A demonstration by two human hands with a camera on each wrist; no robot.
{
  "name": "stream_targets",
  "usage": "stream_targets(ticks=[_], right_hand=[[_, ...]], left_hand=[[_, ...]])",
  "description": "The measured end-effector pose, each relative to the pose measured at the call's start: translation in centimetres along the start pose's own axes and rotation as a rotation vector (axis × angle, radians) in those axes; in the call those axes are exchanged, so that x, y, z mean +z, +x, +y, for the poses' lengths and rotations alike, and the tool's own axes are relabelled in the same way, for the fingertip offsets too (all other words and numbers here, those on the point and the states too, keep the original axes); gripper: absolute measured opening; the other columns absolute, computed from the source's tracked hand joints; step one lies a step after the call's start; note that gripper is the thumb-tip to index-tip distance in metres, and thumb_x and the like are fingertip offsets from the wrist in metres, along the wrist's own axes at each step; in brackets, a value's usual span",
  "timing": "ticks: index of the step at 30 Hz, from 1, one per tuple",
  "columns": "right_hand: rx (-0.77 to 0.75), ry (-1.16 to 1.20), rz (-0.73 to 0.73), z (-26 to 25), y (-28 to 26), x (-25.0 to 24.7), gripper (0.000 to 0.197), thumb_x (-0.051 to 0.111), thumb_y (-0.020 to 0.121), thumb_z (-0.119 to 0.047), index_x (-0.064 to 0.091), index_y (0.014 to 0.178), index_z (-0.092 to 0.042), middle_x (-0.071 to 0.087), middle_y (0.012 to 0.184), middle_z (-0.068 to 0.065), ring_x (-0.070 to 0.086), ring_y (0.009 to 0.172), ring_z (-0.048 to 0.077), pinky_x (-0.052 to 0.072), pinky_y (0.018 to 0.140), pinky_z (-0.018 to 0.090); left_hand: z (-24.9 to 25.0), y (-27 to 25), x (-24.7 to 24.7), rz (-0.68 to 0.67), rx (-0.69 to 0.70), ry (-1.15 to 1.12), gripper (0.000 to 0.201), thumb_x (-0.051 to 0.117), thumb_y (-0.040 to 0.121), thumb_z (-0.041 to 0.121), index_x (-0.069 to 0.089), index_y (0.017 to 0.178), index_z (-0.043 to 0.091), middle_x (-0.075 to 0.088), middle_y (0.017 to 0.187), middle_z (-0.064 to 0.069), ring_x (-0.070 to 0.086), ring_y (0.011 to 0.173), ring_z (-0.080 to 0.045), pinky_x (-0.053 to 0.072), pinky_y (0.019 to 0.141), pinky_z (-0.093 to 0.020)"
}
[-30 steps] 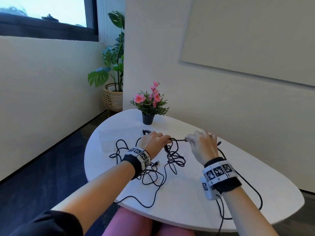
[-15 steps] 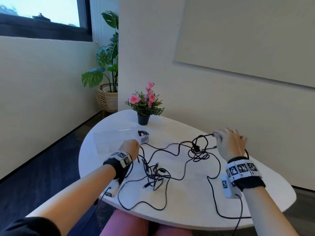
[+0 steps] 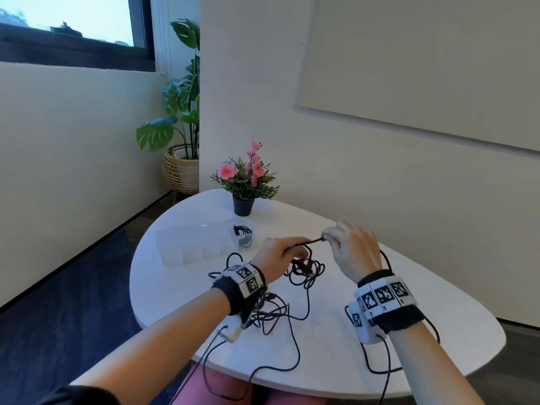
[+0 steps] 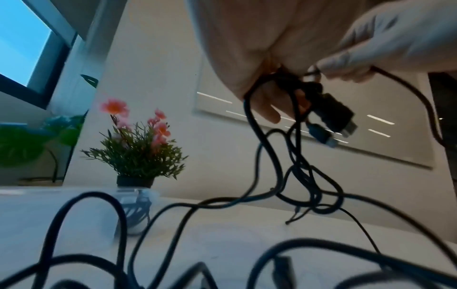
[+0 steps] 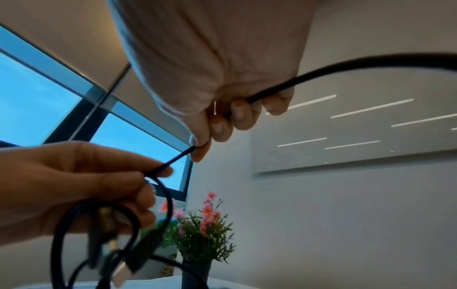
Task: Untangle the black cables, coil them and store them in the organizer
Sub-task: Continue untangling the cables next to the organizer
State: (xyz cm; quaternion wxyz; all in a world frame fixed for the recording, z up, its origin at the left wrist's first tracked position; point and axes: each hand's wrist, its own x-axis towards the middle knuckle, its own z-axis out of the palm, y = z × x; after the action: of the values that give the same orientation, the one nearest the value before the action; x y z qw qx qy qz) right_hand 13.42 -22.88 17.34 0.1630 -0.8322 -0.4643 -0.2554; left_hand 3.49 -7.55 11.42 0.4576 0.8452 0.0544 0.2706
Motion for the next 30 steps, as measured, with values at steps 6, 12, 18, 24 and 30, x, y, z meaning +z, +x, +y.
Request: stream_targets(ticks=[6, 12, 18, 24, 30], right_hand=[[0.269, -0.005, -0.119, 2.7, -0.6, 0.0, 0.024, 0.045, 0.098, -0.024, 0.069, 0.102, -0.022, 0.063, 0.099, -0.001, 0.054, 0.101, 0.025, 0.025, 0.077, 0.034], [0.407, 0.093, -0.053, 3.5, 0.4, -0.2, 0.029, 0.04, 0.1, -0.024, 0.066, 0.098, -0.011, 0.066, 0.101, 0.01, 0.059, 0.088, 0.032, 0.039, 0.07, 0.032], [0.518, 0.208, -0.029, 3.0, 1.5, -0.9, 0.03, 0.039, 0.1, -0.025, 0.06, 0.081, -0.014, 0.061, 0.084, 0.007, 0.052, 0.077, 0.028, 0.035, 0.062, 0.03], [0.381, 0.44, -0.116, -0.7, 1.8, 0.0, 0.026, 0.043, 0.1, -0.026, 0.066, 0.092, -0.017, 0.046, 0.057, -0.009, 0.043, 0.053, 0.01, 0.03, 0.049, 0.025], [0.437, 0.508, 0.048, -0.4, 2.7, -1.9, 0.026, 0.044, 0.1, -0.023, 0.064, 0.088, -0.01, 0.044, 0.057, -0.005, 0.04, 0.053, 0.013, 0.029, 0.05, 0.026]], left_hand=[[-2.1, 0.1, -3.2, 0.274, -0.214, -0.465, 0.032, 0.04, 0.095, -0.009, 0.062, 0.116, 0.0, 0.066, 0.097, -0.011, 0.069, 0.066, -0.005, 0.055, 0.07, -0.021], [-5.0, -0.9, -4.3, 0.144, -0.037, 0.248, 0.047, 0.042, 0.085, -0.017, 0.068, 0.113, 0.01, 0.061, 0.117, -0.008, 0.065, 0.07, -0.022, 0.056, 0.068, -0.026], [-4.8, -0.8, -5.2, -0.18, 0.05, 0.895, 0.058, 0.045, 0.088, -0.005, 0.049, 0.136, 0.027, 0.048, 0.14, 0.006, 0.043, 0.13, -0.022, 0.048, 0.09, -0.031], [0.3, -0.8, -1.1, -0.062, -0.018, 0.451, 0.077, 0.055, 0.084, 0.057, 0.026, 0.142, 0.014, 0.03, 0.148, -0.004, 0.046, 0.123, -0.022, 0.04, 0.099, -0.036], [-1.8, -0.6, 2.1, -0.237, -0.155, 0.595, 0.06, 0.063, 0.087, 0.035, 0.026, 0.133, 0.021, 0.057, 0.117, -0.006, 0.06, 0.097, -0.025, 0.054, 0.079, -0.041]])
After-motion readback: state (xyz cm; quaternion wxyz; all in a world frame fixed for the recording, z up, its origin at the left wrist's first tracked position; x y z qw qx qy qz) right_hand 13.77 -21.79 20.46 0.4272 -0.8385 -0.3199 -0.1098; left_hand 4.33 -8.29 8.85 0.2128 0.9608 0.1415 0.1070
